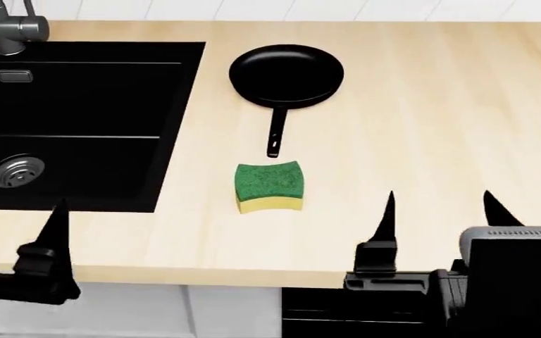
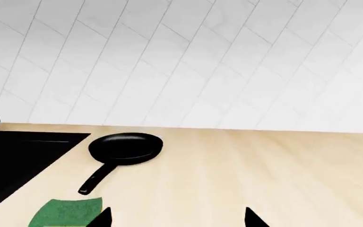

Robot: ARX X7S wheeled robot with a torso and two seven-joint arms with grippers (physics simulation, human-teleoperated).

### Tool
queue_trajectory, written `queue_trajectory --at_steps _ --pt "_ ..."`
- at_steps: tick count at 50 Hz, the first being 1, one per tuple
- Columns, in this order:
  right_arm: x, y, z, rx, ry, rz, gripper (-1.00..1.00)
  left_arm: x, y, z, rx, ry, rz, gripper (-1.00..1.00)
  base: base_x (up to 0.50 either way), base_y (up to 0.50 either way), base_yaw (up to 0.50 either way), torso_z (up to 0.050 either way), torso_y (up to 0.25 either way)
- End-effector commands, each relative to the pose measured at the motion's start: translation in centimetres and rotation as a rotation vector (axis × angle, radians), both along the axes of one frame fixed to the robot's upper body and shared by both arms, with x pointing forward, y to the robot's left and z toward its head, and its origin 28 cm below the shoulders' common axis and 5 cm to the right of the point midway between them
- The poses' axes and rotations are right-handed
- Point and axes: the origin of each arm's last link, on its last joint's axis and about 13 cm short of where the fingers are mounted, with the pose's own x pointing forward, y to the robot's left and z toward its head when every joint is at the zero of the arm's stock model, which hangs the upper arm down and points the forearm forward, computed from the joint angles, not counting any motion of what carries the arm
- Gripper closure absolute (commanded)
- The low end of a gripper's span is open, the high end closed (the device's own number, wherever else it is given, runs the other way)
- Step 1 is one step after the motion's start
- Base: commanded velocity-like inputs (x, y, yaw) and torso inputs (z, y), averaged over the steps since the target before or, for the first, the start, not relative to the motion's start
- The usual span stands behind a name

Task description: Pick the pan and sponge and place them into the sink. Then turn on the water.

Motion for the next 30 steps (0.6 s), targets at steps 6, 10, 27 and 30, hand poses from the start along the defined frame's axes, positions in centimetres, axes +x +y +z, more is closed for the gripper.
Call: queue_trajectory --at_steps 6,10,27,30 --pt "2.5 -3.6 8.2 0.006 0.048 0.046 -1.00 1.9 2.0 7.4 0.058 0.032 -0.094 -1.00 0.00 0.00 0.00 0.000 0.000" --pt "2.6 -3.9 8.3 -0.057 0.045 0.023 -1.00 1.5 2.8 8.0 0.057 0.048 -0.098 -1.00 0.00 0.00 0.00 0.000 0.000" --pt "2.4 -4.7 7.0 -0.069 0.088 0.022 -1.00 1.9 3.1 7.4 0.072 0.077 -0.093 -1.00 0.24 0.00 0.00 0.000 0.000" --pt "2.4 -4.9 7.1 -0.057 0.090 0.019 -1.00 2.1 3.0 7.3 0.080 0.077 -0.096 -1.00 0.34 0.00 0.00 0.000 0.000"
